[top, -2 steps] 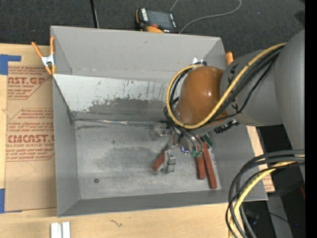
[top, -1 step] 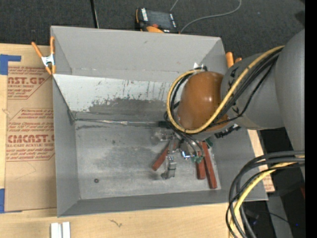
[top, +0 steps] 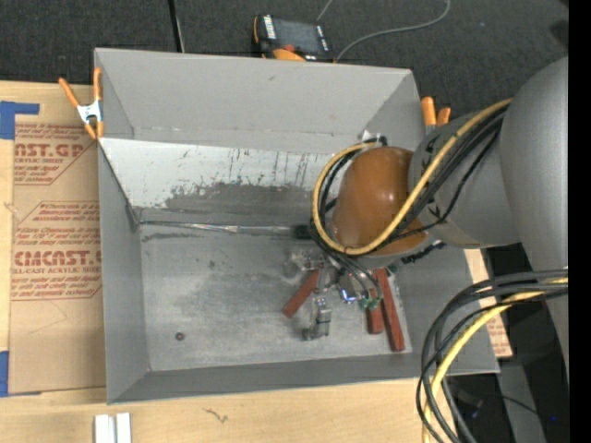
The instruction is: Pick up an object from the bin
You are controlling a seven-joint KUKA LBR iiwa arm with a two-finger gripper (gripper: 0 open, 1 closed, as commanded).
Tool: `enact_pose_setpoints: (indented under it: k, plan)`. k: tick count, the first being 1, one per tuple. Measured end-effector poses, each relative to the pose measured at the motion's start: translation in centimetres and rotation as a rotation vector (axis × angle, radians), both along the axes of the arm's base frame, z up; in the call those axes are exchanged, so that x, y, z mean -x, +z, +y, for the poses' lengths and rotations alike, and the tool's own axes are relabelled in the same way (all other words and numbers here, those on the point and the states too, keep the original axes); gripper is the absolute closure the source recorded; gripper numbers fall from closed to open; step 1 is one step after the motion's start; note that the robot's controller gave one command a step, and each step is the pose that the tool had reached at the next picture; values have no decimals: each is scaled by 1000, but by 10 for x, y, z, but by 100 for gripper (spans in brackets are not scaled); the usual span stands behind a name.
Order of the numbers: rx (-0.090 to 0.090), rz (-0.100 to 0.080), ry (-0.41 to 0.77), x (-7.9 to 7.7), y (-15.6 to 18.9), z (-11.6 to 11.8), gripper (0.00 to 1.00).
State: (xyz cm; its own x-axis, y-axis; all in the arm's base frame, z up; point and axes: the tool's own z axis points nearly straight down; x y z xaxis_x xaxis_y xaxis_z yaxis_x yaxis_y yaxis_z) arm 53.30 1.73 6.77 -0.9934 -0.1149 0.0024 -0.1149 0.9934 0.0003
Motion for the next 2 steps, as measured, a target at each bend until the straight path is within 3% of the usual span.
enact_pose_setpoints:
  k: [1,2]
  plan:
    - [-1,-3,0,0,0,1,0]
    - [-2,-4,0,0,0,1,100]
